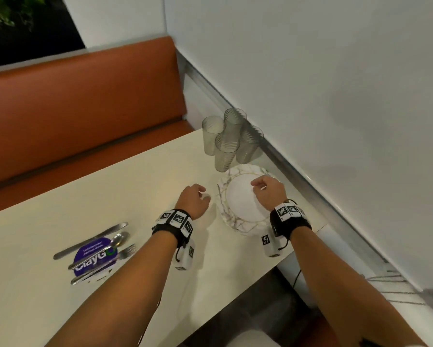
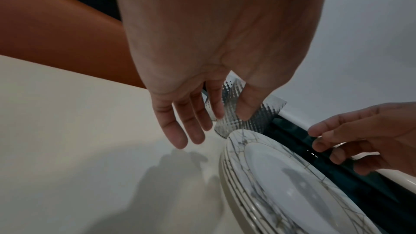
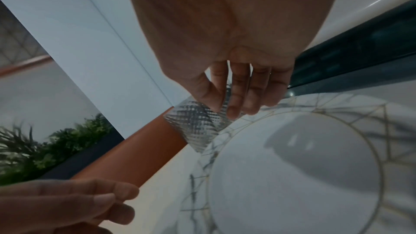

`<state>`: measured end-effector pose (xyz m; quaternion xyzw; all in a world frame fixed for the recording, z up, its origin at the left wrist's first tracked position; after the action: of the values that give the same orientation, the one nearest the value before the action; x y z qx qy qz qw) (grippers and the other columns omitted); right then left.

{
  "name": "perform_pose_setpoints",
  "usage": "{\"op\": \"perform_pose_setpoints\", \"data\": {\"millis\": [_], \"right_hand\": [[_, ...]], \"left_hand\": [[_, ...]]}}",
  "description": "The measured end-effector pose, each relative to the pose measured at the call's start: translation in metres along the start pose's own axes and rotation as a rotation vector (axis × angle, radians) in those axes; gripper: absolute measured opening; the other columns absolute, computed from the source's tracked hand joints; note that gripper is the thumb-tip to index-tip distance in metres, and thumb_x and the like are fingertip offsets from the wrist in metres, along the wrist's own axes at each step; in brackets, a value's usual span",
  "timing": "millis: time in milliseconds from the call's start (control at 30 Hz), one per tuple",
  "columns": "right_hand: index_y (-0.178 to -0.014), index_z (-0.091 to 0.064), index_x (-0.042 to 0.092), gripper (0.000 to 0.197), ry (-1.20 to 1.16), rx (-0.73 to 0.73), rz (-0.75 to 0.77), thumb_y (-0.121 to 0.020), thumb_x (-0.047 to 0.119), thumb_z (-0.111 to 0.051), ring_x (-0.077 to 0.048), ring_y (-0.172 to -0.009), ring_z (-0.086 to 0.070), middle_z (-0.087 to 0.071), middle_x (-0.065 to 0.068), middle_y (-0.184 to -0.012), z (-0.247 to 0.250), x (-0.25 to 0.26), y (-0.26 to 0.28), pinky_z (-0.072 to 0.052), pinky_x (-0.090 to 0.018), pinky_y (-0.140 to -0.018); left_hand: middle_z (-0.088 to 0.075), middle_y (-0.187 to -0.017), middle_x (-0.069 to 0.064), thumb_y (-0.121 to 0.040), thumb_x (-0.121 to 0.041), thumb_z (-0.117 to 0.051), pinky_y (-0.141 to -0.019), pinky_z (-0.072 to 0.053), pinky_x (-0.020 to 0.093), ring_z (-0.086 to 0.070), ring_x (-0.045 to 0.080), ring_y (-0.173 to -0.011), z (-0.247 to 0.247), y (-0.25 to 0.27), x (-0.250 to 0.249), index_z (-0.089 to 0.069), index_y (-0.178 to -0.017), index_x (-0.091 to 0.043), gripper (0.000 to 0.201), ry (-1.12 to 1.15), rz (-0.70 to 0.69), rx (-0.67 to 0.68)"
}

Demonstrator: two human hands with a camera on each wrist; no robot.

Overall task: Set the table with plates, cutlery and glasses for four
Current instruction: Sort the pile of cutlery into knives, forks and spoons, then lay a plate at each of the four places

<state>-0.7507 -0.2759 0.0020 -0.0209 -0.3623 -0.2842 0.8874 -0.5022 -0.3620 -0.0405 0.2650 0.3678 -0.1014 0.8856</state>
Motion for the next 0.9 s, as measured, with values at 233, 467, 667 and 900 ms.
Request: {"op": "perform_pose_setpoints", "data": {"millis": [233, 467, 667, 900], "right_hand": [[-0.099, -0.071, 0.027, 0.038, 0.342, 0.032, 0.02, -0.066, 0.031, -0.053, -0.032, -0.096, -0.061, -0.069, -0.006, -0.103, -0.006, -0.053, -0.069, -0.047, -0.037, -0.087], [-0.119, -0.059, 0.025, 0.047, 0.374, 0.127, -0.084, -0.073, 0.033, -0.065, -0.036, -0.114, -0.05, -0.058, -0.009, -0.121, -0.006, -0.069, -0.083, -0.042, -0.044, -0.098], [-0.133, -0.044, 0.019, 0.063, 0.182, 0.188, -0.18, -0.079, 0.025, -0.075, -0.035, -0.125, -0.049, -0.052, -0.01, -0.136, -0.01, -0.077, -0.086, -0.047, -0.045, -0.1], [-0.137, -0.046, 0.009, 0.066, 0.153, 0.337, -0.22, -0.083, 0.033, -0.076, -0.034, -0.118, -0.059, -0.06, -0.014, -0.132, -0.05, -0.057, -0.056, -0.045, -0.031, -0.091]], "left_hand": [[-0.051, -0.149, 0.019, -0.097, -0.04, -0.067, -0.11, -0.044, 0.038, -0.054, 0.033, -0.134, -0.047, -0.037, -0.007, -0.038, -0.155, -0.008, 0.072, 0.022, 0.179, 0.048], [-0.054, -0.146, 0.019, -0.095, -0.047, -0.068, -0.1, -0.055, 0.044, -0.062, 0.039, -0.123, -0.078, -0.045, 0.002, -0.037, -0.153, -0.009, 0.076, 0.035, 0.298, 0.127], [-0.051, -0.143, 0.017, -0.097, -0.026, -0.07, -0.071, -0.064, 0.042, -0.063, 0.037, -0.113, -0.089, -0.037, 0.016, -0.037, -0.151, -0.011, 0.065, 0.208, 0.401, 0.113], [-0.066, -0.122, 0.008, -0.091, -0.03, -0.076, -0.08, -0.059, 0.037, -0.067, 0.024, -0.099, -0.044, -0.008, 0.069, -0.055, -0.129, -0.014, 0.046, 0.463, 0.459, -0.1]]}}
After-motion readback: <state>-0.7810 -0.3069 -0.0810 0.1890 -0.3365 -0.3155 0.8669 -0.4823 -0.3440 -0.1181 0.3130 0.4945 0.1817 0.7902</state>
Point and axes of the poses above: each hand's wrist, its own y-axis away from the middle knuckle, its own z-axis out of the back of the hand, x = y × z, the point moved 8 cm from there along -y, towards the middle knuckle
